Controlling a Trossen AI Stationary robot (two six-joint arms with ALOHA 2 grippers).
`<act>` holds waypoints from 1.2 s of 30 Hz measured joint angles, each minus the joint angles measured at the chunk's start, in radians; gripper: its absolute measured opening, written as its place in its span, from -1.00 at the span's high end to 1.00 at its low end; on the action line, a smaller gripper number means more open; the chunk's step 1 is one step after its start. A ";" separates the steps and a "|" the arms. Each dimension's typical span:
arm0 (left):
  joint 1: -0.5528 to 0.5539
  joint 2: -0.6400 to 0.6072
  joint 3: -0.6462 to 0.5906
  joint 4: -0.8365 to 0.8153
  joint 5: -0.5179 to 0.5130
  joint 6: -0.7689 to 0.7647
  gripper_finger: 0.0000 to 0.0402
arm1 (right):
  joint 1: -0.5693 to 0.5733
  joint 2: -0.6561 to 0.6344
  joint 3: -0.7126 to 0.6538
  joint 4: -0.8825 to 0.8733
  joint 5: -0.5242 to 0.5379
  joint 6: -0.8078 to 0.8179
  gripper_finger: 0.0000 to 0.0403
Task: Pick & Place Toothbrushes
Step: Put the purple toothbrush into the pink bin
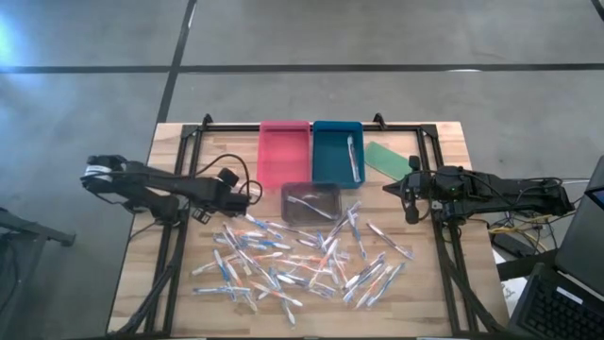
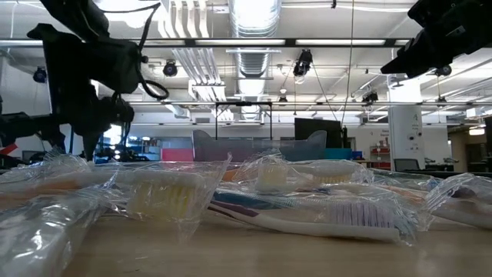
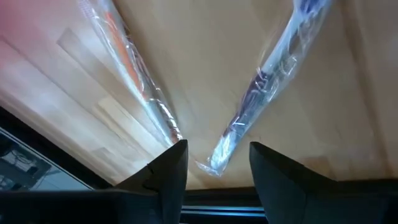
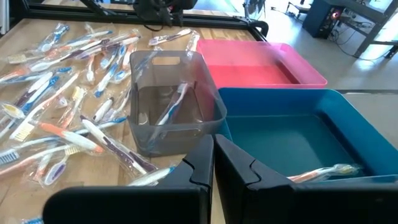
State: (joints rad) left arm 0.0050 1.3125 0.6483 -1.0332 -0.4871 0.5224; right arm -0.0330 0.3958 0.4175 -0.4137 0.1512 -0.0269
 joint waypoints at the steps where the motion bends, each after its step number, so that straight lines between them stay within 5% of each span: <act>1: 0.003 0.008 0.000 0.003 0.003 0.002 0.12 | 0.000 0.000 0.000 0.000 0.000 0.000 0.96; 21: 0.061 0.232 0.001 0.050 0.057 0.029 0.14 | 0.000 0.000 0.000 0.000 0.000 0.000 0.96; 36: 0.072 0.277 0.000 0.055 0.047 0.081 0.68 | 0.000 0.000 0.000 0.000 0.000 0.000 0.96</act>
State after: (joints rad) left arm 0.0769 1.5894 0.6484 -0.9786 -0.4404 0.6033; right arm -0.0326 0.3958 0.4175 -0.4137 0.1509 -0.0269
